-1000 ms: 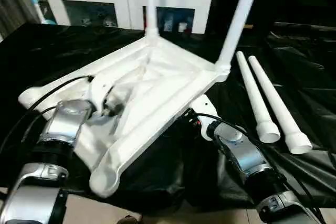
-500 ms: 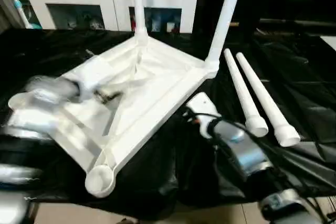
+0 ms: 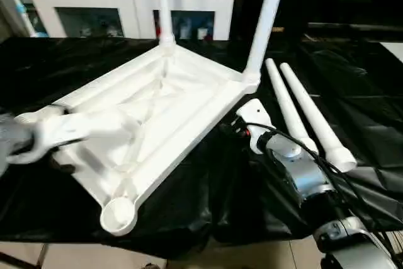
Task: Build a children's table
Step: Rotate table base
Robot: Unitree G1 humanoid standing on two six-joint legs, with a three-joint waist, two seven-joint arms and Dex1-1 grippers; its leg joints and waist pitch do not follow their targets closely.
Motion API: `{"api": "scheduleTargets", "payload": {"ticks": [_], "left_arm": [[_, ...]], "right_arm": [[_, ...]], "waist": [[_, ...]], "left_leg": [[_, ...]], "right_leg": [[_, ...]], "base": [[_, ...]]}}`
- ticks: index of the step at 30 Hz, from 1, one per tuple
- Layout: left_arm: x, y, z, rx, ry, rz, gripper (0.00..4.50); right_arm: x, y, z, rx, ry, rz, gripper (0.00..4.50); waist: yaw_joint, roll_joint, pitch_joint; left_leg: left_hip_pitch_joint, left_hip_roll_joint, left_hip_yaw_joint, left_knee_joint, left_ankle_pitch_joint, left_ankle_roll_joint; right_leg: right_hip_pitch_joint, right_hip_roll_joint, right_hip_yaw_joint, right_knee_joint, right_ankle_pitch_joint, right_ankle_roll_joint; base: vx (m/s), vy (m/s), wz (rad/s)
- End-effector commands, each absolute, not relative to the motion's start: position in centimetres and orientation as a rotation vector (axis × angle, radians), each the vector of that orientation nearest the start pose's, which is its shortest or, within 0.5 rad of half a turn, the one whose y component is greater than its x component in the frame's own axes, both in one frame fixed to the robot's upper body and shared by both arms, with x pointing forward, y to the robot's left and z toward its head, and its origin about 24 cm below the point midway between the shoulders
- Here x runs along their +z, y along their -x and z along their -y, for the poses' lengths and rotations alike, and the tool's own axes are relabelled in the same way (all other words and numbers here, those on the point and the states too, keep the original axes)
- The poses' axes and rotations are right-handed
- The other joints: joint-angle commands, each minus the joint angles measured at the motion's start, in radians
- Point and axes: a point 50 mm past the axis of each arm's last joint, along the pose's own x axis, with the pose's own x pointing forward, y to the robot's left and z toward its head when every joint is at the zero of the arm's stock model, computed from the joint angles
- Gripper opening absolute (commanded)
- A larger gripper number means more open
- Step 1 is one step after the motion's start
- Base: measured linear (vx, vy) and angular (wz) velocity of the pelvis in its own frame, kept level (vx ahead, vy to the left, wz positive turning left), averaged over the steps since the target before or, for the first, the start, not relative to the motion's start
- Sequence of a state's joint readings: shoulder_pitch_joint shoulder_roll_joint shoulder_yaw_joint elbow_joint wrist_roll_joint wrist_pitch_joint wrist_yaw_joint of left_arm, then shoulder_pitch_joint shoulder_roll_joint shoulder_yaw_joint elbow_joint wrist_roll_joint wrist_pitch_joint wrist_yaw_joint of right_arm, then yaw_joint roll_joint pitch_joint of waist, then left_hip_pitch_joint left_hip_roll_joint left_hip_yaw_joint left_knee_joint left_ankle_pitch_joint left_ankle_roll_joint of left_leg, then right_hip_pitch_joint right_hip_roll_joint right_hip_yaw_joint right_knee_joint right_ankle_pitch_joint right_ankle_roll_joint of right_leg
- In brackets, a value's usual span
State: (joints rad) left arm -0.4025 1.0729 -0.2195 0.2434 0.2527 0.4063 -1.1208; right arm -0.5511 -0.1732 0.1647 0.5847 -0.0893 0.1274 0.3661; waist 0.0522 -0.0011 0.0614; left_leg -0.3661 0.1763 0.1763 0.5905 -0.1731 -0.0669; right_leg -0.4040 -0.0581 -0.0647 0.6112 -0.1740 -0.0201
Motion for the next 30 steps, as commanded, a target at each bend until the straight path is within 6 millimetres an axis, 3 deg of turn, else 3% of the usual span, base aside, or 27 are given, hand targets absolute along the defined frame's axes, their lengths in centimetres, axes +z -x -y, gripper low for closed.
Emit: {"api": "scheduleTargets", "payload": {"ticks": [1, 3, 5, 10, 11, 12, 13, 19, 23, 30], "left_arm": [[13.2, -26.5, -34.7, -0.501, -0.987, -1.052, 4.44], [13.2, -26.1, -35.0, -0.493, -0.979, -1.077, 4.44], [12.8, -25.4, -35.6, -0.48, -0.956, -1.121, 4.44], [11.0, -24.5, -35.5, -0.499, -0.891, -1.147, 4.44], [10.8, -24.6, -35.2, -0.492, -0.866, -1.122, 4.44], [10.8, -24.7, -35.0, -0.486, -0.849, -1.106, 4.44], [10.6, -24.6, -34.7, -0.501, -0.832, -1.097, 4.44], [8.7, -24.4, -30.8, -0.694, -0.666, -0.97, 4.44], [8.5, -23.8, -28.7, -0.806, -0.611, -0.927, 4.44], [8.5, -23.2, -25.3, -0.956, -0.545, -0.858, 4.44]], "right_arm": [[4.7, -34.6, 11.9, 0.496, 0.339, -0.249, 3.59], [4.7, -34.7, 11.8, 0.495, 0.338, -0.251, 3.59], [4.5, -34.8, 11.5, 0.498, 0.345, -0.256, 3.59], [4.3, -35.4, 10.6, 0.497, 0.37, -0.254, 3.59], [4.3, -35.5, 10.5, 0.5, 0.365, -0.252, 3.59], [4.4, -35.6, 10.3, 0.501, 0.361, -0.251, 3.59], [4.4, -35.6, 10.1, 0.509, 0.357, -0.246, 3.59], [4.3, -35.7, 8.8, 0.561, 0.324, -0.23, 3.59], [4.0, -35.5, 7.9, 0.611, 0.303, -0.236, 3.59], [3.7, -35.0, 6.1, 0.71, 0.312, -0.222, 3.59]], "waist": [[0.0, 0.024, -0.059], [-0.004, 0.024, -0.059], [-0.006, 0.029, -0.061], [-0.001, 0.031, -0.062], [0.002, 0.023, -0.062], [0.005, 0.026, -0.061], [0.009, 0.023, -0.06], [0.012, 0.018, -0.063], [0.01, 0.011, -0.061], [0.008, 0.013, -0.061]], "left_leg": [[0.018, 0.052, -0.031, -0.084, -0.363, -0.048], [0.018, 0.051, -0.031, -0.083, -0.365, -0.042], [0.02, 0.052, -0.028, -0.081, -0.344, -0.034], [0.022, 0.053, -0.026, -0.079, -0.335, -0.037], [0.024, 0.053, -0.024, -0.079, -0.343, -0.035], [0.025, 0.053, -0.026, -0.079, -0.345, -0.036], [0.026, 0.053, -0.025, -0.08, -0.351, -0.036], [0.021, 0.055, -0.027, -0.08, -0.333, -0.033], [0.021, 0.054, -0.025, -0.079, -0.344, -0.018], [0.018, 0.053, -0.025, -0.079, -0.337, -0.017]], "right_leg": [[0.036, -0.086, 0.061, -0.07, -0.318, -0.197], [0.034, -0.084, 0.061, -0.072, -0.312, -0.198], [0.034, -0.084, 0.062, -0.07, -0.259, -0.22], [0.034, -0.085, 0.061, -0.065, -0.221, -0.239], [0.033, -0.085, 0.062, -0.067, -0.232, -0.235], [0.034, -0.086, 0.062, -0.066, -0.24, -0.234], [0.033, -0.086, 0.062, -0.069, -0.252, -0.23], [0.038, -0.091, 0.062, -0.067, -0.253, -0.228], [0.035, -0.089, 0.063, -0.071, -0.3, -0.214], [0.035, -0.086, 0.061, -0.07, -0.304, -0.208]], "base": [[0.0, 0.0, 0.0], [0.0, 0.0, 0.0], [0.0, 0.0, 0.0], [0.0, 0.0, 0.0], [0.0, 0.0, 0.0], [0.0, 0.0, 0.0], [0.0, 0.0, 0.0], [0.0, 0.0, 0.0], [0.0, 0.0, 0.0], [0.0, 0.0, 0.0]]}}
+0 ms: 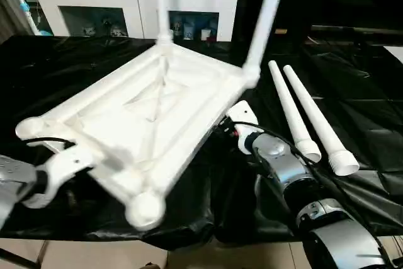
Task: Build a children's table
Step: Rotate table base
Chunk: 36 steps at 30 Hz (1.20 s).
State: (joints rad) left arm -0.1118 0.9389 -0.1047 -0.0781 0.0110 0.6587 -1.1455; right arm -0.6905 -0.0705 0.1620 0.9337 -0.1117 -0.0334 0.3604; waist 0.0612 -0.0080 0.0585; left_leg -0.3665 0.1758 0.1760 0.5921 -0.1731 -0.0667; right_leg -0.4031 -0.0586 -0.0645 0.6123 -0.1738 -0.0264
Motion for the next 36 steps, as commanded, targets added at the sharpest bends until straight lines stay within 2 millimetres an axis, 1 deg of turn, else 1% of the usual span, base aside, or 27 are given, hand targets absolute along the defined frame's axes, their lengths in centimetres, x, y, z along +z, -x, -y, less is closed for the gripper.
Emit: {"api": "scheduleTargets", "payload": {"ticks": [1, 2, 4, 6, 8, 10, 11, 13, 15, 16, 17, 19, 21, 22, 23, 24, 25, 27, 28, 29, 30, 31, 32, 33, 34, 35, 36], "left_arm": [[8.5, -23.2, -25.1, -0.964, -0.542, -0.852, 4.44], [8.7, -23.2, -24.0, -1.007, -0.52, -0.809, 4.44], [9.0, -23.3, -22.9, -1.044, -0.514, -0.768, 4.44], [9.0, -23.3, -22.6, -1.051, -0.511, -0.762, 4.44], [9.1, -23.4, -21.1, -1.099, -0.5, -0.721, 4.44], [9.1, -23.7, -19.9, -1.129, -0.499, -0.684, 4.44], [9.1, -23.8, -19.7, -1.131, -0.5, -0.68, 4.44], [9.0, -23.8, -19.4, -1.141, -0.506, -0.677, 4.44], [8.9, -23.9, -19.1, -1.149, -0.511, -0.672, 4.44], [8.8, -24.0, -18.4, -1.165, -0.51, -0.659, 4.44], [8.8, -24.0, -18.4, -1.165, -0.51, -0.659, 4.44], [8.5, -24.3, -17.9, -1.169, -0.519, -0.648, 4.44], [8.5, -24.8, -17.2, -1.168, -0.541, -0.622, 4.44], [8.7, -25.0, -16.9, -1.174, -0.54, -0.604, 4.44], [8.7, -25.0, -16.9, -1.174, -0.54, -0.604, 4.44], [8.8, -25.1, -16.7, -1.178, -0.541, -0.594, 4.44], [8.9, -25.3, -16.4, -1.174, -0.539, -0.573, 4.44], [9.1, -25.9, -15.9, -1.17, -0.557, -0.524, 4.44], [9.1, -25.9, -15.9, -1.169, -0.558, -0.523, 4.44], [8.9, -26.9, -15.4, -1.135, -0.574, -0.477, 4.44], [8.7, -27.4, -15.2, -1.115, -0.578, -0.458, 4.44], [8.5, -27.9, -14.9, -1.094, -0.573, -0.444, 4.44], [8.5, -27.9, -14.9, -1.094, -0.573, -0.444, 4.44], [8.4, -28.2, -14.7, -1.091, -0.57, -0.431, 4.44], [8.1, -28.7, -13.9, -1.083, -0.556, -0.405, 4.44], [8.1, -28.7, -13.9, -1.083, -0.556, -0.405, 4.44], [8.0, -28.9, -13.7, -1.082, -0.553, -0.399, 4.44]], "right_arm": [[3.7, -34.9, 6.0, 0.718, 0.312, -0.22, 3.59], [3.8, -34.7, 5.6, 0.75, 0.307, -0.208, 3.59], [3.8, -34.5, 5.3, 0.789, 0.303, -0.193, 3.59], [3.8, -34.4, 5.2, 0.797, 0.303, -0.191, 3.59], [3.8, -34.0, 5.1, 0.849, 0.305, -0.175, 3.59], [3.7, -33.6, 5.3, 0.897, 0.311, -0.16, 3.59], [3.7, -33.5, 5.4, 0.902, 0.314, -0.156, 3.59], [3.7, -33.4, 5.5, 0.912, 0.314, -0.153, 3.59], [3.7, -33.3, 5.7, 0.92, 0.313, -0.149, 3.59], [3.7, -33.1, 6.0, 0.946, 0.298, -0.143, 3.59], [3.7, -33.1, 6.0, 0.946, 0.298, -0.143, 3.59], [3.7, -32.9, 6.4, 0.951, 0.306, -0.135, 3.59], [4.0, -33.0, 7.5, 0.918, 0.309, -0.12, 3.59], [4.4, -33.1, 8.3, 0.895, 0.308, -0.108, 3.59], [4.4, -33.1, 8.3, 0.895, 0.308, -0.108, 3.59], [4.6, -33.1, 8.7, 0.885, 0.31, -0.103, 3.59], [4.9, -33.2, 9.5, 0.874, 0.325, -0.093, 3.59], [5.5, -33.1, 10.8, 0.863, 0.349, -0.08, 3.59], [5.5, -33.1, 10.8, 0.863, 0.349, -0.08, 3.59], [6.0, -32.9, 12.4, 0.866, 0.384, -0.089, 3.59], [6.2, -32.6, 13.2, 0.881, 0.403, -0.099, 3.59], [6.4, -32.3, 13.9, 0.906, 0.425, -0.113, 3.59], [6.4, -32.3, 13.9, 0.906, 0.425, -0.113, 3.59], [6.4, -31.9, 14.3, 0.933, 0.442, -0.126, 3.59], [6.6, -31.1, 15.4, 1.003, 0.473, -0.168, 3.59], [6.6, -31.1, 15.4, 1.003, 0.473, -0.168, 3.59], [6.7, -30.9, 15.6, 1.019, 0.478, -0.178, 3.59]], "waist": [[-0.002, 0.019, -0.057], [-0.003, 0.017, -0.059], [-0.004, 0.016, -0.059], [-0.005, 0.016, -0.059], [-0.011, 0.014, -0.06], [-0.01, 0.015, -0.06], [-0.009, 0.017, -0.062], [-0.011, 0.017, -0.061], [-0.012, 0.017, -0.061], [-0.012, 0.018, -0.061], [-0.011, 0.023, -0.061], [-0.012, 0.022, -0.061], [-0.007, 0.024, -0.061], [-0.004, 0.022, -0.063], [-0.002, 0.021, -0.062], [-0.002, 0.02, -0.062], [-0.002, 0.022, -0.063], [-0.001, 0.019, -0.062], [0.0, 0.018, -0.063], [-0.001, 0.017, -0.061], [0.002, 0.018, -0.062], [0.006, 0.016, -0.064], [0.007, 0.014, -0.066], [0.007, 0.014, -0.068], [0.005, 0.009, -0.068], [0.006, 0.008, -0.07], [0.007, 0.007, -0.071]], "left_leg": [[0.018, 0.054, -0.024, -0.081, -0.337, -0.017], [0.017, 0.053, -0.024, -0.08, -0.33, -0.015], [0.016, 0.053, -0.023, -0.079, -0.323, -0.012], [0.012, 0.053, -0.024, -0.079, -0.317, -0.009], [0.012, 0.052, -0.022, -0.077, -0.307, -0.004], [0.012, 0.053, -0.022, -0.077, -0.297, 0.001], [0.012, 0.053, -0.021, -0.075, -0.288, 0.002], [0.01, 0.051, -0.022, -0.076, -0.286, 0.003], [0.012, 0.051, -0.021, -0.074, -0.293, 0.005], [0.012, 0.051, -0.021, -0.075, -0.299, 0.005], [0.013, 0.051, -0.022, -0.074, -0.303, 0.004], [0.015, 0.052, -0.021, -0.075, -0.31, 0.003], [0.014, 0.051, -0.022, -0.074, -0.315, 0.001], [0.017, 0.051, -0.021, -0.073, -0.315, -0.001], [0.015, 0.051, -0.022, -0.074, -0.31, -0.001], [0.014, 0.051, -0.022, -0.074, -0.308, 0.0], [0.012, 0.05, -0.023, -0.074, -0.302, 0.0], [0.012, 0.05, -0.022, -0.072, -0.301, 0.006], [0.012, 0.049, -0.022, -0.071, -0.296, 0.009], [0.01, 0.047, -0.021, -0.072, -0.29, 0.014], [0.016, 0.047, -0.019, -0.07, -0.294, 0.016], [0.017, 0.047, -0.018, -0.067, -0.287, 0.021], [0.011, 0.047, -0.021, -0.068, -0.274, 0.025], [0.008, 0.047, -0.021, -0.068, -0.266, 0.027], [0.005, 0.044, -0.02, -0.065, -0.252, 0.041], [0.003, 0.046, -0.02, -0.063, -0.235, 0.054], [0.002, 0.045, -0.021, -0.062, -0.226, 0.059]], "right_leg": [[0.035, -0.085, 0.06, -0.072, -0.303, -0.202], [0.037, -0.085, 0.061, -0.07, -0.298, -0.203], [0.038, -0.084, 0.061, -0.07, -0.291, -0.205], [0.04, -0.085, 0.06, -0.069, -0.289, -0.206], [0.041, -0.083, 0.06, -0.068, -0.277, -0.208], [0.042, -0.081, 0.059, -0.068, -0.267, -0.208], [0.042, -0.081, 0.06, -0.066, -0.251, -0.211], [0.045, -0.079, 0.058, -0.065, -0.242, -0.215], [0.044, -0.079, 0.059, -0.068, -0.252, -0.212], [0.045, -0.079, 0.059, -0.07, -0.262, -0.21], [0.044, -0.079, 0.059, -0.069, -0.264, -0.21], [0.042, -0.076, 0.058, -0.071, -0.265, -0.209], [0.043, -0.077, 0.058, -0.073, -0.279, -0.204], [0.043, -0.077, 0.058, -0.074, -0.282, -0.199], [0.045, -0.077, 0.057, -0.074, -0.281, -0.196], [0.045, -0.077, 0.057, -0.074, -0.279, -0.196], [0.049, -0.076, 0.056, -0.073, -0.278, -0.193], [0.048, -0.076, 0.056, -0.076, -0.281, -0.188], [0.048, -0.075, 0.056, -0.076, -0.279, -0.187], [0.048, -0.071, 0.055, -0.078, -0.28, -0.181], [0.045, -0.069, 0.055, -0.081, -0.283, -0.173], [0.047, -0.07, 0.056, -0.079, -0.265, -0.172], [0.053, -0.072, 0.054, -0.075, -0.257, -0.17], [0.054, -0.074, 0.054, -0.074, -0.248, -0.175], [0.058, -0.072, 0.053, -0.077, -0.233, -0.171], [0.06, -0.074, 0.053, -0.075, -0.213, -0.176], [0.06, -0.077, 0.053, -0.074, -0.206, -0.184]], "base": [[0.0, 0.0, 0.0], [0.0, 0.0, 0.0], [0.0, 0.0, 0.0], [0.0, 0.0, 0.0], [0.0, 0.0, 0.0], [0.0, 0.0, 0.0], [0.0, 0.0, 0.0], [0.0, 0.0, 0.0], [0.0, 0.0, 0.0], [0.0, 0.0, 0.0], [0.0, 0.0, 0.0], [0.0, 0.0, 0.0], [0.0, 0.0, 0.0], [0.0, 0.0, 0.0], [0.0, 0.0, 0.0], [0.0, 0.0, 0.0], [0.0, 0.0, 0.0], [0.0, 0.0, 0.0], [0.0, 0.0, 0.0], [0.0, 0.0, 0.0], [0.0, 0.0, 0.0], [0.0, 0.0, 0.0], [0.0, 0.0, 0.0], [0.0, 0.0, 0.0], [0.0, 0.0, 0.0], [0.0, 0.0, 0.0], [0.0, 0.0, 0.0]]}}
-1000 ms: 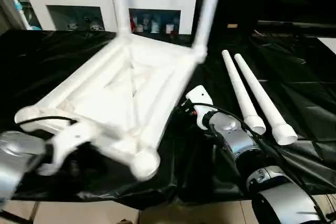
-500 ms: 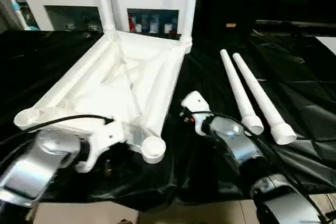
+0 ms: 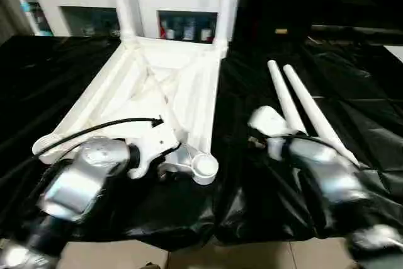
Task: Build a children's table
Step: Rotate table base
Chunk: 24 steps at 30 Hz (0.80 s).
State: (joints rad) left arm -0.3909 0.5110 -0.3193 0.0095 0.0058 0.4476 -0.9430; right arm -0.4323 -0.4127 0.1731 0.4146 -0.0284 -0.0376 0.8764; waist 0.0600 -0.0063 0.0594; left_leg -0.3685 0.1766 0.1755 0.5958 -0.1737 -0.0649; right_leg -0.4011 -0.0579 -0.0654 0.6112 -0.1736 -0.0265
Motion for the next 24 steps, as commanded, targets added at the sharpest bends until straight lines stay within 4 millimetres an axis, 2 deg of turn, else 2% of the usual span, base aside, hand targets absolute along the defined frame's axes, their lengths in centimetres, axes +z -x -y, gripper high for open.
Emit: {"api": "scheduleTargets", "payload": {"ticks": [1, 2, 4, 7, 10, 12, 14, 15, 16, 17, 18, 21, 24], "left_arm": [[7.8, -29.2, -13.3, -1.08, -0.549, -0.382, 4.44], [7.6, -29.4, -13.0, -1.077, -0.557, -0.368, 4.44], [7.8, -30.0, -12.6, -1.061, -0.574, -0.318, 4.44], [9.5, -30.7, -12.6, -1.049, -0.563, -0.234, 4.44], [11.6, -30.1, -13.7, -1.138, -0.516, -0.204, 4.44], [11.8, -29.9, -14.2, -1.171, -0.52, -0.221, 4.44], [11.7, -29.3, -15.6, -1.23, -0.519, -0.306, 4.44], [11.7, -29.3, -15.7, -1.235, -0.52, -0.313, 4.44], [11.1, -28.8, -17.0, -1.274, -0.558, -0.419, 4.44], [11.1, -28.8, -17.0, -1.274, -0.558, -0.419, 4.44], [10.6, -28.8, -17.7, -1.275, -0.614, -0.452, 4.28], [10.1, -29.3, -17.9, -1.254, -0.646, -0.456, 4.09], [9.4, -29.9, -17.7, -1.236, -0.663, -0.452, 3.96]], "right_arm": [[6.9, -30.6, 16.0, 1.04, 0.495, -0.191, 3.59], [7.2, -30.5, 16.3, 1.046, 0.505, -0.2, 3.59], [7.6, -30.4, 16.9, 1.044, 0.522, -0.214, 3.59], [8.1, -30.2, 17.4, 1.042, 0.519, -0.221, 3.59], [8.3, -29.3, 17.3, 1.095, 0.482, -0.243, 3.59], [8.3, -29.1, 17.2, 1.111, 0.48, -0.252, 3.59], [8.3, -28.5, 16.9, 1.162, 0.48, -0.281, 3.59], [8.3, -28.4, 16.9, 1.166, 0.481, -0.282, 3.59], [8.4, -28.1, 16.6, 1.198, 0.48, -0.297, 3.59], [8.4, -28.1, 16.6, 1.198, 0.48, -0.297, 3.59], [8.5, -28.0, 16.4, 1.208, 0.485, -0.3, 3.59], [8.6, -27.9, 16.3, 1.214, 0.483, -0.304, 3.59], [8.6, -27.7, 16.0, 1.227, 0.49, -0.315, 3.59]], "waist": [[0.005, 0.006, -0.071], [0.003, 0.005, -0.07], [0.003, 0.01, -0.069], [0.003, 0.007, -0.069], [0.01, 0.008, -0.07], [0.007, 0.01, -0.07], [0.007, 0.013, -0.067], [0.008, 0.014, -0.066], [0.007, 0.017, -0.064], [0.007, 0.017, -0.063], [0.006, 0.017, -0.062], [0.009, 0.019, -0.063], [0.017, 0.019, -0.065]], "left_leg": [[0.001, 0.044, -0.021, -0.065, -0.218, 0.065], [0.002, 0.043, -0.02, -0.063, -0.224, 0.071], [0.005, 0.043, -0.02, -0.062, -0.235, 0.075], [0.006, 0.047, -0.021, -0.063, -0.246, 0.07], [0.007, 0.05, -0.023, -0.064, -0.231, 0.071], [0.007, 0.051, -0.023, -0.066, -0.225, 0.075], [0.01, 0.05, -0.022, -0.067, -0.241, 0.071], [0.011, 0.05, -0.022, -0.068, -0.247, 0.068], [0.012, 0.051, -0.023, -0.07, -0.262, 0.061], [0.012, 0.051, -0.024, -0.072, -0.277, 0.055], [0.012, 0.051, -0.024, -0.072, -0.283, 0.052], [0.018, 0.05, -0.024, -0.071, -0.297, 0.038], [0.017, 0.052, -0.024, -0.072, -0.287, 0.031]], "right_leg": [[0.059, -0.077, 0.052, -0.075, -0.208, -0.187], [0.059, -0.076, 0.05, -0.078, -0.224, -0.186], [0.056, -0.075, 0.049, -0.084, -0.261, -0.176], [0.055, -0.077, 0.047, -0.085, -0.284, -0.176], [0.057, -0.08, 0.049, -0.079, -0.258, -0.188], [0.054, -0.077, 0.049, -0.076, -0.226, -0.204], [0.052, -0.075, 0.049, -0.075, -0.24, -0.207], [0.051, -0.075, 0.049, -0.075, -0.251, -0.204], [0.05, -0.077, 0.049, -0.077, -0.276, -0.199], [0.05, -0.076, 0.05, -0.078, -0.303, -0.188], [0.049, -0.077, 0.051, -0.08, -0.313, -0.184], [0.044, -0.078, 0.052, -0.085, -0.34, -0.172], [0.047, -0.08, 0.052, -0.081, -0.313, -0.176]], "base": [[0.0, 0.0, 0.0], [0.0, 0.0, 0.0], [0.0, 0.0, 0.0], [0.0, 0.0, 0.0], [0.0, 0.0, 0.0], [0.0, 0.0, 0.0], [0.0, 0.0, 0.0], [0.0, 0.0, 0.0], [0.0, 0.0, 0.0], [0.0, 0.0, 0.0], [0.0, 0.0, 0.0], [0.0, 0.0, 0.0], [0.0, 0.0, 0.0]]}}
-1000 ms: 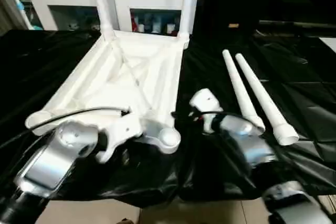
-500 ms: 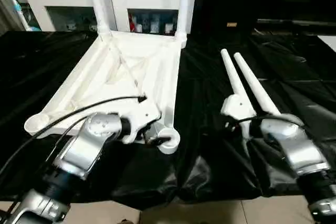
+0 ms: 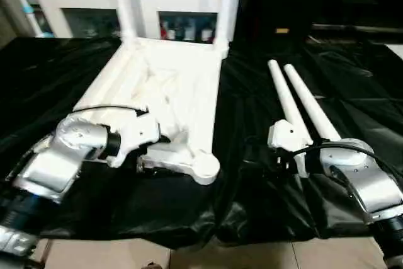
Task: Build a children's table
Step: Rotate table base
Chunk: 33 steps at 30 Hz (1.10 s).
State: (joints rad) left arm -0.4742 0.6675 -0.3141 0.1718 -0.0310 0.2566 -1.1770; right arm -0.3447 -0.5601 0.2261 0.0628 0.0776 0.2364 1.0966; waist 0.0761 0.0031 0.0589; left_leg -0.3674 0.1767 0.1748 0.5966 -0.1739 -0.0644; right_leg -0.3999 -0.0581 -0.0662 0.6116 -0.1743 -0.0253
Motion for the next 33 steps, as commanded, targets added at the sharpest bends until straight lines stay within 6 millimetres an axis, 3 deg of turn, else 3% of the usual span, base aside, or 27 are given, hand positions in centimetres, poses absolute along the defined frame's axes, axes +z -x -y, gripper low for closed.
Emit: {"api": "scheduleTargets", "payload": {"ticks": [1, 7, 12, 21, 33], "left_arm": [[8.9, -30.1, -17.4, -1.248, -0.658, -0.449, 3.82], [8.1, -31.0, -16.9, -1.239, -0.689, -0.427, 3.32], [7.5, -31.5, -17.1, -1.254, -0.696, -0.438, 2.95], [6.9, -31.3, -17.4, -1.307, -0.651, -0.49, 2.26], [5.8, -31.6, -16.5, -1.338, -0.524, -0.497, 1.28]], "right_arm": [[8.5, -27.6, 15.9, 1.237, 0.489, -0.321, 3.59], [8.4, -27.3, 15.6, 1.263, 0.479, -0.339, 3.59], [8.3, -27.1, 15.2, 1.282, 0.474, -0.346, 3.59], [8.0, -27.0, 15.1, 1.283, 0.47, -0.356, 3.59], [7.8, -26.9, 14.8, 1.296, 0.457, -0.368, 3.59]], "waist": [[0.004, 0.009, -0.066], [0.015, 0.005, -0.07], [0.019, 0.006, -0.071], [0.019, 0.006, -0.07], [0.025, 0.006, -0.071]], "left_leg": [[0.015, 0.052, -0.023, -0.072, -0.277, 0.032], [0.012, 0.052, -0.022, -0.069, -0.244, 0.04], [0.012, 0.052, -0.023, -0.069, -0.243, 0.039], [0.013, 0.054, -0.022, -0.07, -0.251, 0.033], [0.012, 0.053, -0.021, -0.068, -0.236, 0.04]], "right_leg": [[0.046, -0.081, 0.053, -0.08, -0.295, -0.179], [0.051, -0.083, 0.053, -0.075, -0.234, -0.19], [0.051, -0.086, 0.053, -0.077, -0.258, -0.178], [0.05, -0.087, 0.054, -0.076, -0.255, -0.19], [0.052, -0.089, 0.053, -0.077, -0.24, -0.195]], "base": [[0.0, 0.0, 0.0], [0.0, 0.0, 0.0], [0.0, 0.0, 0.0], [0.0, 0.0, 0.0], [0.0, 0.0, 0.0]]}}
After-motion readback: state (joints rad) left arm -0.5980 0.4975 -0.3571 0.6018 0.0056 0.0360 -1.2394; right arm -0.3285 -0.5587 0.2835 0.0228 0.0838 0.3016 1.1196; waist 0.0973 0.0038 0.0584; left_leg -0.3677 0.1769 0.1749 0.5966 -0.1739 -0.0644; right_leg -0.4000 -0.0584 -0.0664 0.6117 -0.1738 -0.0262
